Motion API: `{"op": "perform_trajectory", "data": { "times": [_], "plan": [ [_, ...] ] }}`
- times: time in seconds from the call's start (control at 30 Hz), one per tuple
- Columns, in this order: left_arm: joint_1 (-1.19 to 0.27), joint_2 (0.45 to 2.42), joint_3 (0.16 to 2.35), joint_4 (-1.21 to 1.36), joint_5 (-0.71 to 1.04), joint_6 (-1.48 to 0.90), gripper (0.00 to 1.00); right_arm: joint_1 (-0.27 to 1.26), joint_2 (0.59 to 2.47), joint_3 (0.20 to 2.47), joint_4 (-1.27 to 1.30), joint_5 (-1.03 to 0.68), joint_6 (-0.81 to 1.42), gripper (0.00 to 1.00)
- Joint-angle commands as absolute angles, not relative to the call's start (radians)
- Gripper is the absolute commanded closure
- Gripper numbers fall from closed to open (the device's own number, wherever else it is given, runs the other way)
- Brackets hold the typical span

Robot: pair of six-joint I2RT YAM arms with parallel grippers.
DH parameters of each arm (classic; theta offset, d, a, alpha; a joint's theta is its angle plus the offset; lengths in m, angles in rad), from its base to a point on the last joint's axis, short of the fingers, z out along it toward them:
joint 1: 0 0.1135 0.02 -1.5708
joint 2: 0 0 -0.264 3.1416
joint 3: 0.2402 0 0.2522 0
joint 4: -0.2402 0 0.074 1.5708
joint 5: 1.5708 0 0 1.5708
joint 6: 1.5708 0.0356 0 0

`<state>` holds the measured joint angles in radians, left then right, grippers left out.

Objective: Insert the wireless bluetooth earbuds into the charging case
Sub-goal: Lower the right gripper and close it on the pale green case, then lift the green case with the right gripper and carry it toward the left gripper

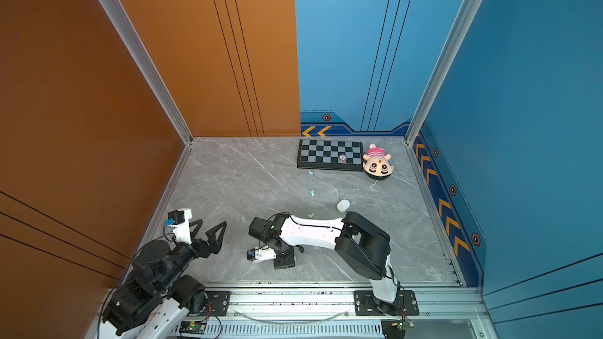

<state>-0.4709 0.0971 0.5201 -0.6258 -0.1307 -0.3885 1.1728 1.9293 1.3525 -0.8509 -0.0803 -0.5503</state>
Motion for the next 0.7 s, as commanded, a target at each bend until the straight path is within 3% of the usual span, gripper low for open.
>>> {"op": "perform_trajectory", "data": {
  "times": [0.0,0.17,0.4,0.67],
  "plan": [
    [-0.463,0.107,0.529,-0.626,-0.148,-0.383,0.02,1.177,1.945,1.337,-0.837,-0.057,-0.546,0.48],
    [-0.463,0.109,0.533,-0.618,-0.151,-0.385,0.02,1.172,1.942,1.339,-0.831,-0.055,-0.54,0.59],
    [-0.463,0.117,0.535,-0.592,-0.149,-0.379,0.01,1.119,1.903,1.373,-0.816,-0.072,-0.44,0.65],
    [-0.463,0.184,0.552,-0.447,-0.081,-0.324,0.01,0.879,1.795,1.534,-0.813,-0.257,0.073,0.7]
  ]
}}
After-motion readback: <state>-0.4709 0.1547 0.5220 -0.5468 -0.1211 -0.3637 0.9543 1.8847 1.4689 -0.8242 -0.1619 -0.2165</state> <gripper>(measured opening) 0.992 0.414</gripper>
